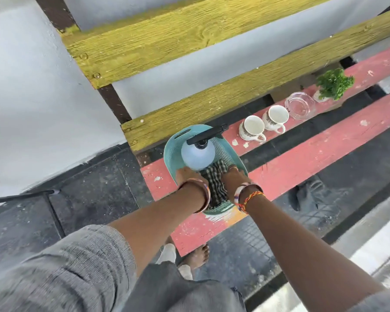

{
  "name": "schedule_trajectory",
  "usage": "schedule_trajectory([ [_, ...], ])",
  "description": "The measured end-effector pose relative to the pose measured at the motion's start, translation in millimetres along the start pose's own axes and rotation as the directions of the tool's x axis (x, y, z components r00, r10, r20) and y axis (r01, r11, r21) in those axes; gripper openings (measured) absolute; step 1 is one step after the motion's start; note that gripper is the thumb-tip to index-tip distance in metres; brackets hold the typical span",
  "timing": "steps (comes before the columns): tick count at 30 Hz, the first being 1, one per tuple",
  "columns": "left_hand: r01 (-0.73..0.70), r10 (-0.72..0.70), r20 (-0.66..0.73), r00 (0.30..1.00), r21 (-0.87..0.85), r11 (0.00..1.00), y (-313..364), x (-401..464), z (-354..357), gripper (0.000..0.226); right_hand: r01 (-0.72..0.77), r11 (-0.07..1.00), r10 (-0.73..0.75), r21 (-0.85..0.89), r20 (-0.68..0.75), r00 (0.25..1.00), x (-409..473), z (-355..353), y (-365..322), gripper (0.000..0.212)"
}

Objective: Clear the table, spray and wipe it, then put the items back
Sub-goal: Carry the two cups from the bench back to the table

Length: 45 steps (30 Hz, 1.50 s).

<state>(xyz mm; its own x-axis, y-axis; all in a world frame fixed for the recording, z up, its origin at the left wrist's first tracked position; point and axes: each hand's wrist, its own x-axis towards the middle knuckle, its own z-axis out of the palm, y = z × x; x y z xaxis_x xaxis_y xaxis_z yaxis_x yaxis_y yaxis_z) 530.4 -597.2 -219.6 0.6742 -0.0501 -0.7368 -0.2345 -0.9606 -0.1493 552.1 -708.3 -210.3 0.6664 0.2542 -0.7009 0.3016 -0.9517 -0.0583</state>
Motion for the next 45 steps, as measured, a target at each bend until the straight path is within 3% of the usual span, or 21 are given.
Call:
schedule_trajectory([
  [4,-0.295,0.295,-0.003,0.955,-0.053,0.954,2.2,9.4,-8.5,0.038,0.027,0.998,-0.02,0.06,-0.114,0.993,9.6,-8.8,0.6,0.037],
  [6,-0.319,0.32,0.176,0.931,-0.035,0.947,1.4,10.9,-10.9,0.034,0.003,0.999,-0.002,0.049,-0.017,1.0,17.0,-8.2,-0.8,0.037],
  [8,-0.401,0.373,0.25,0.894,0.067,0.914,-5.7,19.0,-6.3,0.035,-0.021,0.999,0.025,-0.038,0.116,0.993,20.6,-2.4,-5.7,0.033],
  [11,-0.592,0.481,0.381,0.79,0.269,0.76,-13.4,17.9,-12.7,0.037,-0.014,0.996,0.03,-0.085,0.184,0.983,23.4,2.1,-14.5,0.03],
  [13,-0.545,0.42,0.382,0.823,0.323,0.774,-13.5,10.5,-17.7,0.037,-0.003,0.999,0.011,-0.051,0.149,0.989,25.1,-1.6,-20.8,0.027],
  [17,-0.57,0.449,0.351,0.822,0.516,0.64,-21.2,14.4,-19.3,0.038,-0.012,1.0,0.013,-0.005,0.141,0.99,30.2,-2.9,-23.7,0.027],
  [20,-0.559,0.403,0.397,0.825,0.467,0.685,-19.3,17.5,-9.1,0.04,-0.007,0.999,0.017,-0.035,0.303,0.953,31.9,7.5,-23.5,0.035],
  [22,-0.551,0.434,0.356,0.827,0.367,0.749,-21.3,16.4,-11.3,0.033,0.01,1.0,-0.008,-0.004,0.339,0.941,30.0,10.7,-25.0,0.038],
  [23,-0.582,0.476,0.338,0.812,0.395,0.711,-22.1,14.2,-20.0,0.031,0.018,0.999,-0.027,0.031,0.335,0.942,27.7,10.0,-26.0,0.038],
  [25,-0.645,0.525,0.375,0.764,0.421,0.637,-22.6,2.1,-35.2,0.034,0.024,0.994,-0.052,0.107,0.27,0.961,18.6,3.5,-25.8,0.036],
  [26,-0.585,0.471,0.354,0.808,0.386,0.713,-18.9,-6.6,-42.6,0.036,0.023,0.989,-0.055,0.149,0.212,0.976,12.9,-1.6,-23.9,0.035],
  [28,-0.533,0.402,0.369,0.838,0.39,0.751,-14.7,-26.6,-58.9,0.036,0.036,0.971,-0.061,0.237,0.098,0.993,0.5,-12.1,-18.0,0.031],
  [30,-0.458,0.388,0.265,0.883,0.307,0.834,-9.6,-43.6,-80.5,0.036,0.06,0.954,-0.068,0.295,0.016,0.998,-10.5,-22.4,-8.9,0.031],
  [33,-0.413,0.373,0.193,0.908,0.251,0.876,4.5,-36.7,-85.8,0.038,0.088,0.939,-0.072,0.333,-0.06,0.996,-23.6,-36.2,12.5,0.037],
  [37,-0.293,0.292,-0.022,0.956,-0.094,0.952,32.5,-36.9,-103.8,0.037,0.147,0.911,-0.105,0.385,-0.127,0.986,-39.9,-41.1,54.7,0.044],
  [41,-0.293,0.284,-0.079,0.955,-0.131,0.947,84.9,-29.9,-113.6,0.04,0.183,0.887,-0.14,0.425,-0.131,0.981,-56.9,-30.3,111.2,0.049],
  [45,-0.243,0.254,0.013,0.967,-0.239,0.94,131.3,-13.9,-113.9,0.046,0.142,0.88,-0.114,0.454,-0.087,0.99,-69.6,-19.5,163.8,0.05],
])
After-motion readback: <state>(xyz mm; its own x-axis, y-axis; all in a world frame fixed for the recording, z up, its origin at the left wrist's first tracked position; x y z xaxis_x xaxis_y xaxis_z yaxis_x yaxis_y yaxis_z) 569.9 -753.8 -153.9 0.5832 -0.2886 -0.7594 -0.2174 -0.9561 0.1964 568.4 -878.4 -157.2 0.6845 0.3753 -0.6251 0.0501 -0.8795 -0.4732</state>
